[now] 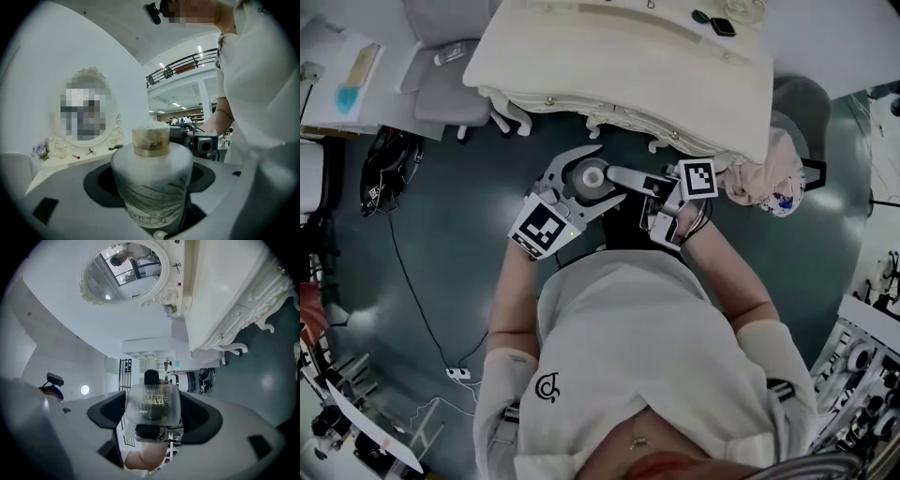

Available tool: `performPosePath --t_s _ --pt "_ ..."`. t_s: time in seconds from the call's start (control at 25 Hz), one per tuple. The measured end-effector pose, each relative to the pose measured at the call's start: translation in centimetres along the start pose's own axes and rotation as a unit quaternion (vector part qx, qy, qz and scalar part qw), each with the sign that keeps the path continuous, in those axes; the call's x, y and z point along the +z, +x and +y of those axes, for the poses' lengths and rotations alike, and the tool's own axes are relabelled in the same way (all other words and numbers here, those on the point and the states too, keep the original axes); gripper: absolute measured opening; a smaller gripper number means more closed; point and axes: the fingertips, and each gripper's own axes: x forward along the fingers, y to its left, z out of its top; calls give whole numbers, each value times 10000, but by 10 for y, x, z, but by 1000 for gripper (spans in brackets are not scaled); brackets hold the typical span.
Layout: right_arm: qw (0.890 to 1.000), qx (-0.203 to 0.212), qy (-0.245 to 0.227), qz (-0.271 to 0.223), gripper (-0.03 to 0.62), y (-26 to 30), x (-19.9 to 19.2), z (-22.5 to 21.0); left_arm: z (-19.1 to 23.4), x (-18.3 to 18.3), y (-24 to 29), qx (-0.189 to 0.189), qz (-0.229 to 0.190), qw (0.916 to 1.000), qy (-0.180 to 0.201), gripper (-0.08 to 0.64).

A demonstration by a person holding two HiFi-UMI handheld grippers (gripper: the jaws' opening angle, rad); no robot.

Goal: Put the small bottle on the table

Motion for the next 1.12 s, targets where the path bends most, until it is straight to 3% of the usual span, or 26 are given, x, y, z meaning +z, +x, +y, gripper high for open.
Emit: performPosePath --t_s 0.32,0.6,0.88,1.12 --pt "9999 18 -50 -138 364 20 136 -3 121 8 65 41 21 10000 26 353" --pt "9997 16 -32 -253 364 19 227 -10 192 8 119 -123 84 9999 39 353" --pt "9990 -27 -13 -449 364 13 261 -7 214 13 145 -344 158 9993 67 353" --pt "9971 -77 -42 -759 364 5 304 -31 242 -8 177 -685 176 9975 39 353"
